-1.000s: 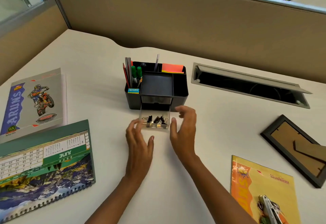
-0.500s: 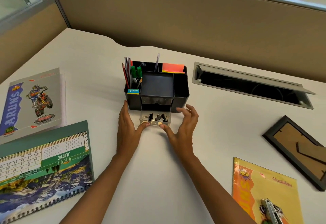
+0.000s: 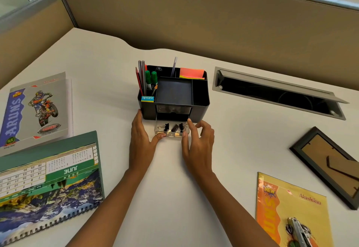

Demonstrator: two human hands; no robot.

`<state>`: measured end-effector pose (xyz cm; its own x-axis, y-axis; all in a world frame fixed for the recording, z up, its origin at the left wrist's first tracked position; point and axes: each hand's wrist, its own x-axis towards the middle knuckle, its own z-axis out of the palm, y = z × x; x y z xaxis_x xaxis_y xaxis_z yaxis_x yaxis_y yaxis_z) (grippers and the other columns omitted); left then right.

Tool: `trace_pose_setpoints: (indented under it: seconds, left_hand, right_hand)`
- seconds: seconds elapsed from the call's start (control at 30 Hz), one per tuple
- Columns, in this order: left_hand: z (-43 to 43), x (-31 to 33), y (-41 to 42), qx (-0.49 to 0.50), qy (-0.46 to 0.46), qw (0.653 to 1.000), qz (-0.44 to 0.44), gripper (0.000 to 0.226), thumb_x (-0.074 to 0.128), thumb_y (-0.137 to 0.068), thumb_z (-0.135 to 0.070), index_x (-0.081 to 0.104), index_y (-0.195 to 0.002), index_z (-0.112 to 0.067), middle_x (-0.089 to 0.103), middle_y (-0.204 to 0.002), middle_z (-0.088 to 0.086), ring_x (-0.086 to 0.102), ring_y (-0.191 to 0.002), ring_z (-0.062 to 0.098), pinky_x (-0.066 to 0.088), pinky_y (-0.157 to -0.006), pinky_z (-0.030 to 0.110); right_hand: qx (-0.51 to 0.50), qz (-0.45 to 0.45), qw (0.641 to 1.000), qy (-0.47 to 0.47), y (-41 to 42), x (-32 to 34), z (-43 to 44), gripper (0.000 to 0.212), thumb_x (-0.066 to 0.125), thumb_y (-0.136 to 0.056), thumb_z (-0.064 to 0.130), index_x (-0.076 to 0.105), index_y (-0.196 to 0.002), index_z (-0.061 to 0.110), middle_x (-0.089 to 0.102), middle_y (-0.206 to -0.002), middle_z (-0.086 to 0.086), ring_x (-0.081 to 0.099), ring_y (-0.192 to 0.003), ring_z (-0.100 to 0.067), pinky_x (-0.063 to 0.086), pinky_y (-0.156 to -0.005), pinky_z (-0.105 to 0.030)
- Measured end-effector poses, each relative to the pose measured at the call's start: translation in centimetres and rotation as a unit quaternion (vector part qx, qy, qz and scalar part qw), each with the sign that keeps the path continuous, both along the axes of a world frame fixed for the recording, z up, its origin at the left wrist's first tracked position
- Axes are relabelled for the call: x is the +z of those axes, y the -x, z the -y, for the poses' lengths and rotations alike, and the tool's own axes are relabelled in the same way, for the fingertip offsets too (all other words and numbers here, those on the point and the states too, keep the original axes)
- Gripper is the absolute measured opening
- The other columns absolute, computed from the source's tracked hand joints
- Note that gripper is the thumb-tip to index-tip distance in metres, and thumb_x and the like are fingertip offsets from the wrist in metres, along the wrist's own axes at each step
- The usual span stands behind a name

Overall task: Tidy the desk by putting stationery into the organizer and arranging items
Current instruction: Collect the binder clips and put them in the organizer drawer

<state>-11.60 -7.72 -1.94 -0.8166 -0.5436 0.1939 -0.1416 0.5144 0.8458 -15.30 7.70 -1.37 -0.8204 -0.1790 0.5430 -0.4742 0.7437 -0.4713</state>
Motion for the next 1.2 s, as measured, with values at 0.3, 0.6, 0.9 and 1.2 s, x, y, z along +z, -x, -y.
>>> trace_pose_setpoints:
  seconds: [0.3,0.6,0.9,1.2]
  left_hand:
    - [-0.1,0.2,-0.1,0.003,0.005,1.000,-0.001,0.087,0.073,-0.079,-0.022,0.019,-0.146,-0.015,0.030,-0.150,0.004,0.031,-0.137,0.018,0.029,-0.107,0.024]
    - [-0.2,0.1,-0.1,0.007,0.015,1.000,0.013,0.088,0.072,-0.078,-0.027,0.019,-0.146,-0.014,0.029,-0.151,0.005,0.030,-0.137,0.019,0.032,-0.107,0.029]
    - [-0.1,0.1,0.0,0.012,0.021,0.999,0.021,0.088,0.072,-0.078,-0.031,0.019,-0.146,-0.015,0.029,-0.151,0.004,0.031,-0.137,0.019,0.033,-0.106,0.029]
    - [0.0,0.0,0.0,0.009,0.008,1.000,0.017,0.089,0.073,-0.078,-0.028,0.018,-0.147,-0.015,0.028,-0.151,0.004,0.030,-0.137,0.020,0.033,-0.106,0.029]
  right_hand:
    - [-0.031,-0.026,0.995,-0.091,0.2,-0.7,0.4,0.037,0.040,-0.098,0.025,0.060,-0.126,0.012,0.036,-0.120,-0.011,0.045,-0.104,-0.024,0.042,-0.086,-0.034]
    - [0.028,-0.003,0.995,-0.092,0.4,-0.4,0.5,0.032,0.045,-0.096,0.030,0.064,-0.115,0.014,0.036,-0.130,-0.013,0.050,-0.114,-0.029,0.043,-0.093,-0.037]
    - [-0.007,0.012,0.993,-0.113,0.5,-0.3,0.9,0.040,0.038,-0.097,0.038,0.067,-0.106,0.012,0.034,-0.133,-0.009,0.052,-0.113,-0.027,0.044,-0.091,-0.035]
    - [0.078,0.049,0.982,0.168,0.5,0.6,-0.6,0.063,0.074,-0.078,0.018,0.038,-0.130,0.008,0.029,-0.138,-0.015,0.032,-0.131,-0.019,0.031,-0.108,-0.027]
